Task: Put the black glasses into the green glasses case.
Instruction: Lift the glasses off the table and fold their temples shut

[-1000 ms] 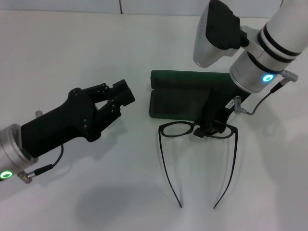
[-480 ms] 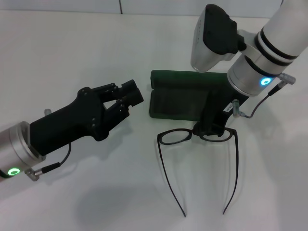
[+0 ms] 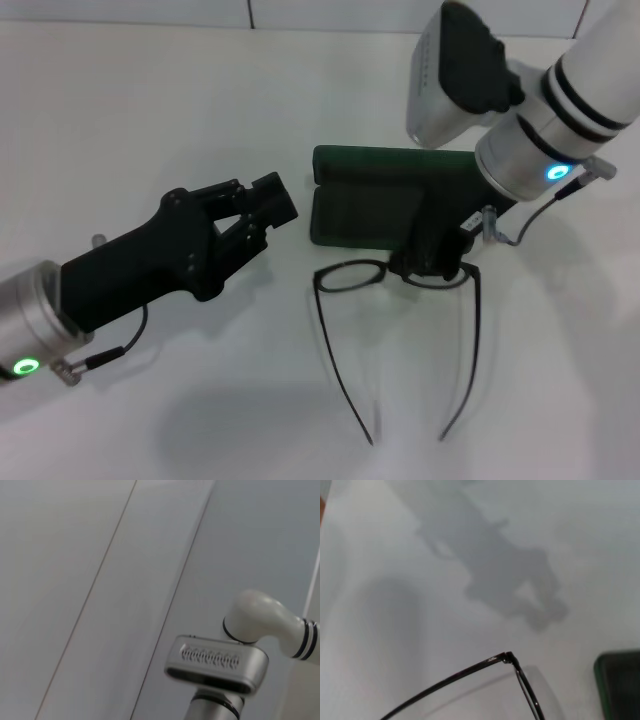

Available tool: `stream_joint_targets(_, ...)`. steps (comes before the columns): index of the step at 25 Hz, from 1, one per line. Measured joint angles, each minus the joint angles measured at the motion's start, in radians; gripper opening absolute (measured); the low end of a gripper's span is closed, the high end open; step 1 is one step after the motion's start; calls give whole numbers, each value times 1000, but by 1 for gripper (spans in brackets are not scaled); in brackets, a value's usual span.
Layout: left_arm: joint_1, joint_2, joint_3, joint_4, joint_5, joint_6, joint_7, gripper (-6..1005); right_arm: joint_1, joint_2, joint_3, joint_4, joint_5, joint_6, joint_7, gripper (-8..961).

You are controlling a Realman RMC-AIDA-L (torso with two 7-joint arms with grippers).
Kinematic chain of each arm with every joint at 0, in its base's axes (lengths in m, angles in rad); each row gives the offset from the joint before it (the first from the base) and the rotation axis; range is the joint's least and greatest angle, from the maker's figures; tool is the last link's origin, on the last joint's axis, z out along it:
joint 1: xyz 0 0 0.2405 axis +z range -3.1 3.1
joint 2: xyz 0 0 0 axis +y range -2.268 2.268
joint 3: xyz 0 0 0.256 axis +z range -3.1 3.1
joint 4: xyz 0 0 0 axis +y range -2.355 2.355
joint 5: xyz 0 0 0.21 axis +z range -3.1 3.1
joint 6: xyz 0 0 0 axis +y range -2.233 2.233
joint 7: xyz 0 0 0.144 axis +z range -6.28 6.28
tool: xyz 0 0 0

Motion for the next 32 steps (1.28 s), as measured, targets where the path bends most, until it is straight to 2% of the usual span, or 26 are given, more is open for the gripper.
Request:
stream_joint_targets(2,5,1,-1,0,-1,19,5,184,-44,-1,38,-67,4,-20,1,40)
stream_joint_targets(9,-10,-2,-1,-1,-22,85,66,165,-295,-10,250,-290,142,-94,-21,41)
stream_joint_targets(13,-36,-4,0,-6,-57,123,105,155,-421,-8,322,-337,259,-113,-87,41)
stream_joint_targets(17,-98,-5,1,-43,-61,167,122,86,-493,-7,363,-340,395,-140,-161,41)
stream_joint_targets(19,-126,-4,9,-61,-57,177,127,51,-516,-7,373,-339,452,-147,-188,41)
stream_joint_targets(22,-150,-7,74,-79,-64,190,159,51,-531,-8,385,-329,518,-151,-211,41)
stream_joint_targets(28,-188,-11,195,-92,-130,192,182,51,-523,-7,386,-271,599,-165,-288,41)
stream_joint_targets(32,-203,-12,207,-110,-140,189,187,51,-509,-6,382,-217,659,-195,-341,40)
